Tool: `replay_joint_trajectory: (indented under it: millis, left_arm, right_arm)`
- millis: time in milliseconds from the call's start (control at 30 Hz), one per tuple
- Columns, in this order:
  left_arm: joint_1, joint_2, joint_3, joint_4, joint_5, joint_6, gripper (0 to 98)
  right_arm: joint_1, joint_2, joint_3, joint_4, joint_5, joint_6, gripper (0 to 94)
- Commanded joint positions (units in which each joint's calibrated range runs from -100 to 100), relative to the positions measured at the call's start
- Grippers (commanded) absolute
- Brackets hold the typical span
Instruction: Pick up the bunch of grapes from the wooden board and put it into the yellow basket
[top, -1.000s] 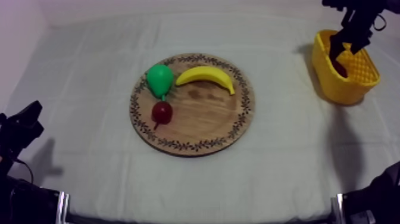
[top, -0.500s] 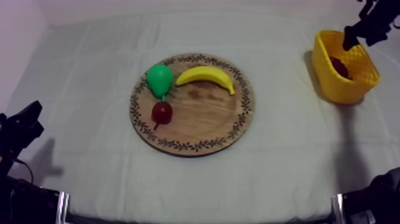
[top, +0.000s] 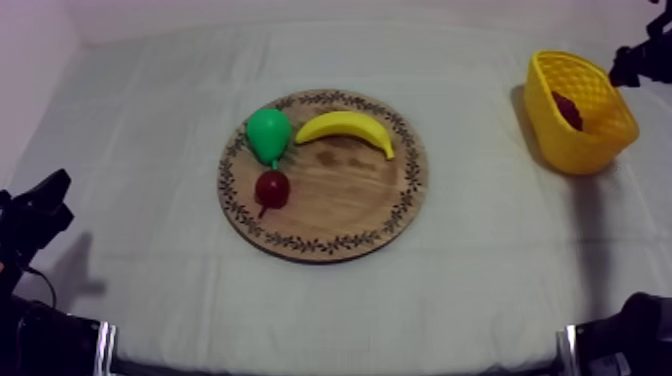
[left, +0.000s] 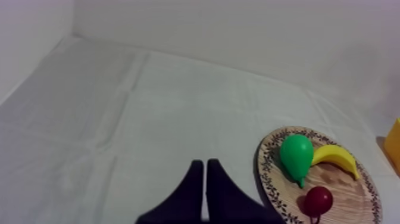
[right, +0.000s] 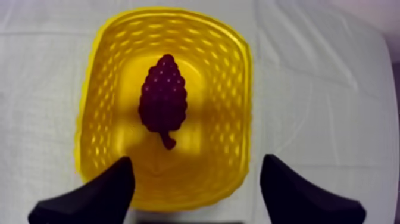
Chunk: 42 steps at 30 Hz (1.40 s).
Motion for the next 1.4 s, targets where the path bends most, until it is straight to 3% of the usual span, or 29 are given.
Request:
replay_joint_trajectory:
  millis: [0,567,800,1067,1367]
  left_arm:
    - [0.0,0.0,-0.03,-0.03,-0.05,0.01,0.1]
    - [0.0,0.0,-0.03,-0.03,-0.05,0.01,0.1]
    - [0.0,0.0,-0.03,-0.03,-0.05,0.01,0.1]
    - [0.0,0.0,-0.03,-0.03,-0.05,0.01,0.1]
    - [0.0,0.0,-0.03,-0.03,-0.05,0.01,0.1]
  right_arm:
    - [0.01,-6.79,6.12,-0.19,-2.91,-0.13,54.8]
    - [-1.19,-33.4,34.35,1.17,-21.21,-3.25,48.4]
    - [-2.14,-44.6,44.91,1.95,-25.66,-4.53,42.8]
    - [-4.83,-58.85,55.58,2.96,-26.65,-5.89,38.3]
    - [-5.86,-74.78,62.34,1.67,-21.14,-5.58,23.9]
